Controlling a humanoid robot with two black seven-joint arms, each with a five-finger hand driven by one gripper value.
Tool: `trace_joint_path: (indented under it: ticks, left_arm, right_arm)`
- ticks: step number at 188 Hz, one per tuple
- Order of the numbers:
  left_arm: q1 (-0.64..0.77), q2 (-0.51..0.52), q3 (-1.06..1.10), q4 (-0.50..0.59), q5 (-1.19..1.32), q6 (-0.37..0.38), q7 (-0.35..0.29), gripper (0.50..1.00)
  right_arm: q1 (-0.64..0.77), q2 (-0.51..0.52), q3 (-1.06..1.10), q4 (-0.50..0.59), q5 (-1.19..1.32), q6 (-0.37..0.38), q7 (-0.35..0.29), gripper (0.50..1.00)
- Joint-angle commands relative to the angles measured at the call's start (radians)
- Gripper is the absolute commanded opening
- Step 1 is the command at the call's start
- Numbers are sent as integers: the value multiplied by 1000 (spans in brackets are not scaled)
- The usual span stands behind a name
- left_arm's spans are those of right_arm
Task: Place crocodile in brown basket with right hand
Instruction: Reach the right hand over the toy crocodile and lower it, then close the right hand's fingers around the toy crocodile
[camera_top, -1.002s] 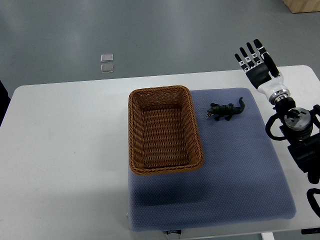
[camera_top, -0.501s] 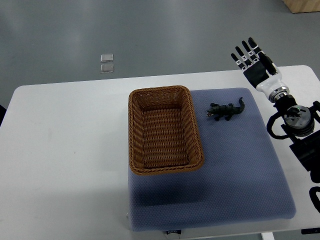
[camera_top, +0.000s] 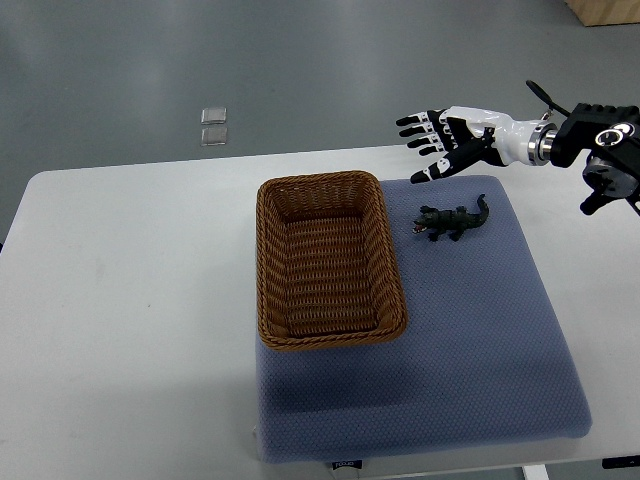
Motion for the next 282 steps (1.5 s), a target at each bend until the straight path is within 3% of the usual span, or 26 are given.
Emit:
trace_joint_path:
  ticks: [1, 16, 46, 226, 243, 282]
  left_arm:
    - [0, 0, 0, 0, 0, 0, 0, 1000]
    - [0, 0, 0, 0, 0, 0, 0, 1000]
    - [0, 0, 0, 0, 0, -1, 0, 1000]
    - [0, 0, 2, -2, 0, -1, 0, 1000]
    - [0, 0, 0, -2, 0, -1, 0, 1000]
    - [0, 0, 0, 0, 0, -1, 2, 1000]
  right_arm:
    - [96, -4, -139, 26, -320, -1, -1, 930]
    - [157, 1, -238, 32, -460, -13, -2, 930]
    - [185, 15, -275, 30, -458, -26, -65, 930]
    - [7, 73, -265, 7, -447, -168, -67, 907]
    - [2, 78, -268, 7, -447, -173, -67, 895]
    - [1, 81, -279, -12, -450, -187, -65, 762]
